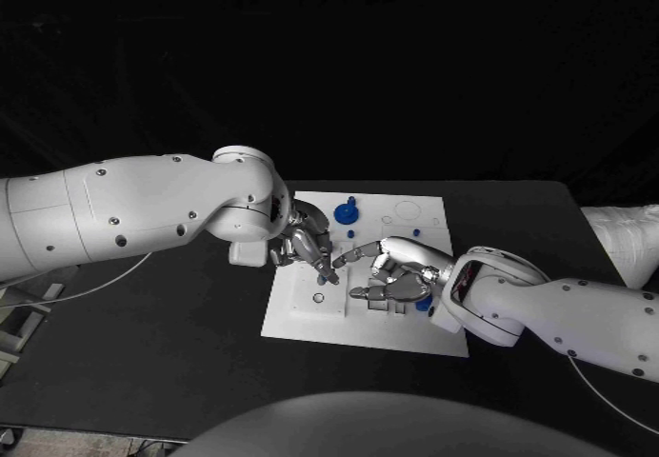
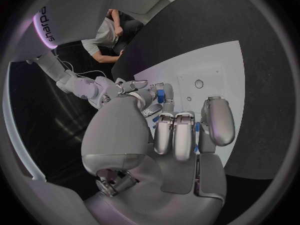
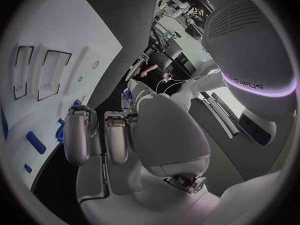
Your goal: Assemble the parts on the task board
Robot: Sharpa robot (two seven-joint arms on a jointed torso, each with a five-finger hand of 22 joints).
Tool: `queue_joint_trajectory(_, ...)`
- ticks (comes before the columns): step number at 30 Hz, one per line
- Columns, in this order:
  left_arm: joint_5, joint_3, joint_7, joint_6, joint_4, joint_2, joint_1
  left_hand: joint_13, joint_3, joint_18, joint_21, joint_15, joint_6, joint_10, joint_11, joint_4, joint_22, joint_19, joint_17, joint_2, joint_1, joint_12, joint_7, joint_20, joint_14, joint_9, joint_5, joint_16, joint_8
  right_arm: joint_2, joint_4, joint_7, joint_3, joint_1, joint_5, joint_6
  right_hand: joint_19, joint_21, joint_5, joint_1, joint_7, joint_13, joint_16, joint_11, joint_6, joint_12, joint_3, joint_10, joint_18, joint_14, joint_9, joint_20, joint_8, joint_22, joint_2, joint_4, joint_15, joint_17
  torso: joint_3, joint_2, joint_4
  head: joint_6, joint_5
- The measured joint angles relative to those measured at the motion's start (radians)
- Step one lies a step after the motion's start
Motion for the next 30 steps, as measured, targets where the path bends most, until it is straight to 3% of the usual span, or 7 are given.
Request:
queue_joint_trajectory(15,0.000,-0.001,-0.001,0.000,-0.004,0.001,-0.001,0.000,-0.011,0.000,-0.004,0.000,0.000,0.000,0.000,0.011,0.000,0.000,0.000,0.000,0.000,0.000,0.000,0.000,0.000,-0.007,0.001,0.000,0.000,0.005,0.001,-0.002,0.000,-0.001,0.001,-0.001,0.000,0.000,0.000,0.000,-0.005,0.000,0.000,0.000,0.012,0.000,0.000,0.000,0.000,0.000,0.004,0.000,0.006,0.000,0.000,0.000,0.000,0.000,-0.0004,0.000,0.0000,0.000,0.003)
queue_joint_trajectory(23,0.001,-0.001,-0.002,0.001,-0.006,0.001,-0.002,0.000,-0.012,0.000,-0.004,0.000,0.000,0.000,0.000,0.012,0.000,0.000,0.000,0.000,0.000,0.000,0.001,0.000,0.000,-0.009,0.001,0.000,0.000,0.007,0.000,-0.003,0.001,-0.001,0.001,-0.002,0.000,0.000,0.000,-0.004,-0.004,-0.001,0.000,-0.007,0.041,0.000,0.006,0.007,0.000,0.000,0.011,0.000,0.026,0.000,-0.004,0.000,0.000,0.000,-0.0001,-0.001,0.0000,0.000,0.004)
queue_joint_trajectory(30,0.002,-0.001,-0.002,0.001,-0.006,0.000,-0.002,0.000,-0.014,0.000,-0.004,0.000,-0.002,0.000,0.000,0.014,0.000,0.000,0.000,0.000,0.000,0.000,0.002,0.000,0.000,-0.010,0.005,0.000,0.000,0.006,-0.001,-0.007,0.001,-0.001,0.002,0.000,0.000,0.000,0.000,-0.015,0.006,0.000,0.000,-0.007,0.084,0.000,0.006,0.007,0.000,0.000,0.022,0.000,0.048,0.000,-0.001,0.001,0.000,0.000,-0.0002,-0.001,0.0000,0.000,0.004)
